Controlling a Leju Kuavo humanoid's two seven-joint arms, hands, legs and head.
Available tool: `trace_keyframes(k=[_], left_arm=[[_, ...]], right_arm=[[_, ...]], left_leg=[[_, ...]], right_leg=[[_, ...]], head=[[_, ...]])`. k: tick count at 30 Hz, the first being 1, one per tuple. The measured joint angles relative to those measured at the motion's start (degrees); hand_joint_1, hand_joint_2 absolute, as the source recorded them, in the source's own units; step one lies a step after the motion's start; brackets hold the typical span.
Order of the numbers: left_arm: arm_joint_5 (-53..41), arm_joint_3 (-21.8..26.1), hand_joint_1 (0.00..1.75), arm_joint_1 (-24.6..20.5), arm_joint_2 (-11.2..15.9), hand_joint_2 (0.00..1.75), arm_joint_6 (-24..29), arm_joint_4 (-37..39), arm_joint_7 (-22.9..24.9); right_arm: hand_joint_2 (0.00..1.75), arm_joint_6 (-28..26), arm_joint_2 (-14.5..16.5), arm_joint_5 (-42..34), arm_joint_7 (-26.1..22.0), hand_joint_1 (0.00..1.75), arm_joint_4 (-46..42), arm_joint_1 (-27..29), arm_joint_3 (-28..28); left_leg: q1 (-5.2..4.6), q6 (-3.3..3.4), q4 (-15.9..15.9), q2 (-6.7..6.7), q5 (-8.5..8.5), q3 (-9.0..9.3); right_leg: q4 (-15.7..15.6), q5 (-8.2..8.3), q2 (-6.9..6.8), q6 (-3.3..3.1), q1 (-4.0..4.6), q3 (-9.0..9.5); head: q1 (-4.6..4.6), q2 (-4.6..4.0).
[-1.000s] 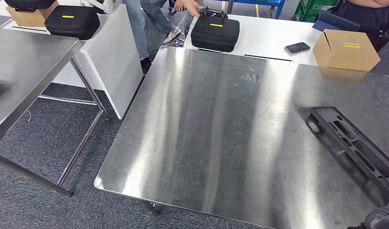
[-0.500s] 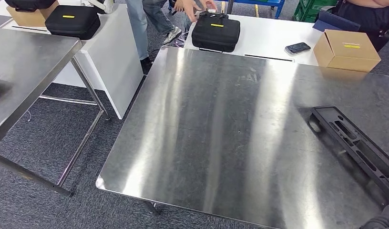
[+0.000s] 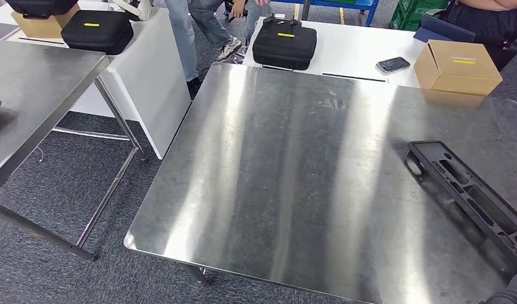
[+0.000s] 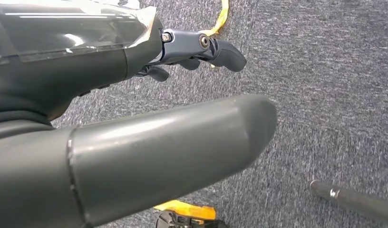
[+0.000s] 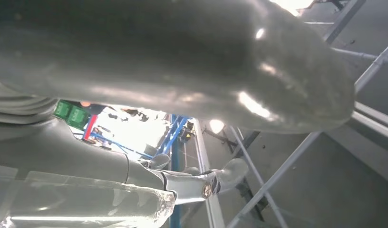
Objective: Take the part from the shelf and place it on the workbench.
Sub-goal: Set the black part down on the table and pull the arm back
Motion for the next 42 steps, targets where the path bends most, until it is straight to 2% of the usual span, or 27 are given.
trace_keyframes(k=[2,4,6,7,8,9,11,13,16,17,19,21,22,23,24,26,27,29,30,32,34,36,37,38,39,40,42], left_arm=[[-0.23,0.00,0.00,0.02,0.08,0.00,0.14,-0.01,0.00],[-0.37,0.01,0.00,0.04,0.09,0.00,0.28,-0.01,0.00],[-0.38,0.03,0.00,0.06,0.11,0.00,0.34,-0.01,0.00],[-0.38,0.03,0.00,0.06,0.11,0.00,0.35,-0.01,0.00],[-0.38,0.04,0.00,0.07,0.11,0.00,0.35,-0.01,0.00],[-0.37,0.05,0.00,0.06,0.14,0.00,0.35,-0.01,0.00],[-0.36,0.08,0.00,0.00,0.20,0.00,0.33,-0.01,0.00],[-0.35,0.14,0.00,-0.06,0.24,0.00,0.29,-0.01,-0.01],[-0.26,0.46,0.00,0.00,0.27,0.00,0.24,-0.01,-0.02],[-0.23,0.60,0.00,0.00,0.26,0.00,0.24,-0.01,-0.05],[-0.17,0.84,0.00,-0.01,0.27,0.00,0.25,-0.01,-0.12],[-0.08,1.05,0.00,0.01,0.33,0.00,0.26,-0.01,-0.17],[-0.04,1.12,0.00,0.01,0.32,0.00,0.27,-0.01,-0.18],[-0.03,1.19,0.00,0.01,0.29,0.00,0.28,-0.01,-0.19],[-0.03,1.25,0.00,0.01,0.26,0.00,0.30,-0.01,-0.19],[-0.03,1.34,0.00,0.01,0.21,0.00,0.33,-0.01,-0.20],[-0.03,1.38,0.00,0.00,0.17,0.00,0.34,-0.01,-0.20],[-0.03,1.41,0.00,-0.01,0.11,0.00,0.37,-0.01,-0.20],[-0.03,1.42,0.00,-0.01,0.09,0.00,0.38,-0.01,-0.20],[-0.03,1.44,0.00,0.02,0.20,0.00,0.41,-0.01,-0.20],[-0.03,1.45,0.00,0.07,0.25,0.00,0.42,-0.01,-0.20],[-0.03,1.45,0.00,0.09,0.22,0.00,0.42,-0.01,-0.20],[-0.03,1.46,0.00,0.09,0.24,0.00,0.42,-0.01,-0.20],[-0.03,1.46,0.00,0.09,0.25,0.00,0.42,-0.01,-0.20],[-0.05,1.46,0.00,0.09,0.26,0.00,0.43,-0.01,-0.20],[-0.07,1.46,0.00,0.08,0.27,0.00,0.44,-0.01,-0.20],[-0.20,1.46,0.00,0.01,0.22,0.00,0.49,-0.01,-0.20]], right_arm=[[0.00,0.01,-0.01,-0.60,-0.37,0.00,0.02,0.05,-0.04],[0.00,0.00,0.01,-1.06,-0.79,0.00,0.05,0.17,-0.08],[0.00,-0.01,0.03,-1.35,-1.03,0.00,0.19,0.26,-0.10],[0.00,-0.01,0.03,-1.43,-1.11,0.00,0.32,0.26,-0.11],[0.00,0.00,0.02,-1.50,-1.16,0.00,0.47,0.24,-0.12],[0.00,0.00,-0.01,-1.55,-1.21,0.00,0.64,0.20,-0.12],[0.00,0.00,-0.13,-1.83,-1.22,0.00,0.95,-0.04,-0.13],[0.00,0.01,-0.35,-2.23,-1.24,0.00,1.22,-0.47,-0.13],[0.00,0.00,-0.72,-2.77,-1.26,0.00,1.61,-0.86,-0.16],[0.00,-0.01,-0.85,-2.95,-1.26,0.00,1.75,-0.95,-0.19],[0.00,-0.01,-1.13,-3.27,-1.26,0.00,2.05,-1.24,-0.27],[0.00,-0.01,-1.29,-3.45,-1.25,0.00,2.42,-1.57,-0.32],[0.00,-0.01,-1.31,-3.49,-1.21,0.00,2.65,-1.74,-0.31],[0.00,-0.01,-1.31,-3.45,-1.17,0.00,2.84,-1.92,-0.30],[0.00,0.00,-1.31,-3.39,-1.13,0.00,3.02,-2.10,-0.28],[0.00,0.00,-1.30,-3.27,-1.04,0.00,3.25,-2.49,-0.25],[0.00,0.00,-1.31,-3.24,-0.99,0.00,3.31,-2.78,-0.22],[0.00,-0.01,-1.31,-3.21,-0.91,0.00,3.36,-3.23,-0.16],[0.00,-0.01,-1.31,-3.20,-0.88,0.00,3.39,-3.34,-0.14],[0.00,0.00,-1.27,-3.18,-0.88,0.00,3.48,-3.45,-0.11],[0.00,0.01,-1.19,-3.19,-0.87,0.00,3.55,-3.57,-0.10],[0.00,0.00,-1.11,-3.15,-0.85,0.00,3.63,-3.62,-0.10],[0.00,0.00,-1.07,-3.06,-0.81,0.00,3.70,-3.62,-0.10],[0.00,-0.01,-1.02,-2.91,-0.77,0.00,3.77,-3.64,-0.10],[0.00,-0.01,-0.96,-2.74,-0.71,0.00,3.82,-3.66,-0.10],[0.00,-0.01,-0.90,-2.55,-0.66,0.00,3.86,-3.69,-0.10],[0.00,-0.01,-0.78,-2.27,-0.59,0.00,3.85,-3.79,-0.10]], left_leg=[[0.17,-0.87,1.52,0.04,-1.56,-0.68],[0.86,-2.04,7.00,0.17,-5.69,-2.77],[1.90,-3.06,13.80,0.30,-9.42,-5.18],[2.35,-3.45,15.37,0.39,-9.98,-5.47],[2.74,-3.75,14.83,0.49,-9.49,-4.70],[3.08,-4.02,12.05,0.61,-8.14,-2.73],[3.49,-4.46,3.93,0.69,-5.42,2.50],[3.32,-4.22,-0.50,0.50,-4.40,5.03],[2.74,-2.63,-0.80,0.44,-3.47,4.19],[2.69,-1.95,-0.94,0.54,-2.95,3.72],[2.66,-0.79,-1.17,0.80,-1.89,2.56],[2.31,-0.26,-1.13,0.88,-1.00,1.26],[2.08,-0.15,-1.10,0.91,-0.54,0.70],[1.86,-0.08,-1.06,0.92,-0.10,0.22],[1.66,-0.04,-1.01,0.90,0.34,-0.20],[1.45,-0.12,-0.91,0.81,1.06,-0.83],[1.31,-0.26,-0.82,0.78,1.41,-1.11],[1.13,-0.71,-0.71,0.79,2.13,-1.44],[1.05,-1.00,-0.72,0.81,2.49,-1.54],[1.15,-1.62,-0.18,0.75,2.15,-1.92],[1.52,-2.47,3.48,0.64,-1.69,-3.32],[2.22,-3.40,10.61,0.62,-7.03,-5.43],[2.62,-3.85,13.66,0.64,-8.35,-6.04],[3.03,-4.27,15.28,0.67,-8.43,-5.93],[3.46,-4.68,14.76,0.73,-7.33,-4.75],[3.88,-5.09,12.45,0.79,-5.73,-2.67],[4.43,-5.81,5.04,0.78,-3.87,2.53]], right_leg=[[-0.27,0.51,-0.11,-0.73,-0.55,-0.23],[-0.37,0.94,-0.26,-1.24,-0.83,-0.67],[-0.34,1.38,-0.39,-1.27,-0.88,-1.29],[-0.31,1.62,-0.42,-1.10,-0.95,-1.60],[-0.28,1.84,-0.43,-0.87,-1.06,-1.86],[-0.23,2.04,-0.44,-0.62,-1.23,-2.09],[-0.07,2.45,-0.43,0.02,-1.35,-2.36],[0.00,2.91,-0.44,0.75,-1.21,-2.50],[-0.27,3.62,-0.39,2.11,-1.35,-2.81],[0.29,3.03,-0.34,2.23,-1.40,-3.30],[5.03,-0.74,-0.23,1.49,-1.39,-5.37],[12.66,-5.29,-0.18,0.78,-1.22,-7.61],[15.40,-6.51,-0.16,0.85,-1.13,-7.92],[16.24,-6.76,-0.15,1.14,-1.02,-7.29],[14.94,-6.21,-0.15,1.51,-0.88,-5.57],[7.13,-4.24,-0.13,1.79,-0.45,0.28],[2.72,-3.65,-0.13,1.60,-0.13,3.22],[-2.15,-3.38,-0.15,0.91,0.38,5.98],[-2.70,-3.28,-0.17,0.58,0.55,6.04],[-2.83,-2.51,-0.33,-0.29,-0.10,5.37],[-3.07,-1.47,-0.59,-1.35,-0.79,4.48],[-2.98,-0.53,-0.76,-1.71,-0.74,3.31],[-2.88,-0.12,-0.82,-1.53,-0.80,2.68],[-2.68,0.26,-0.88,-1.31,-0.91,2.15],[-2.38,0.57,-0.92,-1.05,-1.10,1.59],[-1.96,0.83,-0.93,-0.74,-1.36,1.05],[-0.84,1.20,-0.96,-0.13,-1.56,-0.17]], head=[[-0.16,0.00],[-0.43,0.00],[-0.51,0.00],[-0.52,0.00],[-0.51,0.00],[-0.51,0.00],[-0.54,0.00],[-0.37,0.00],[-0.19,0.00],[-0.17,0.00],[0.04,0.00],[0.30,0.00],[0.36,0.00],[0.40,0.00],[0.43,0.00],[0.44,0.00],[0.44,0.00],[0.39,0.00],[0.36,0.00],[0.33,0.00],[0.06,0.00],[-0.25,0.00],[-0.24,0.00],[-0.26,0.00],[-0.26,0.00],[-0.26,0.00],[-0.38,0.00]])
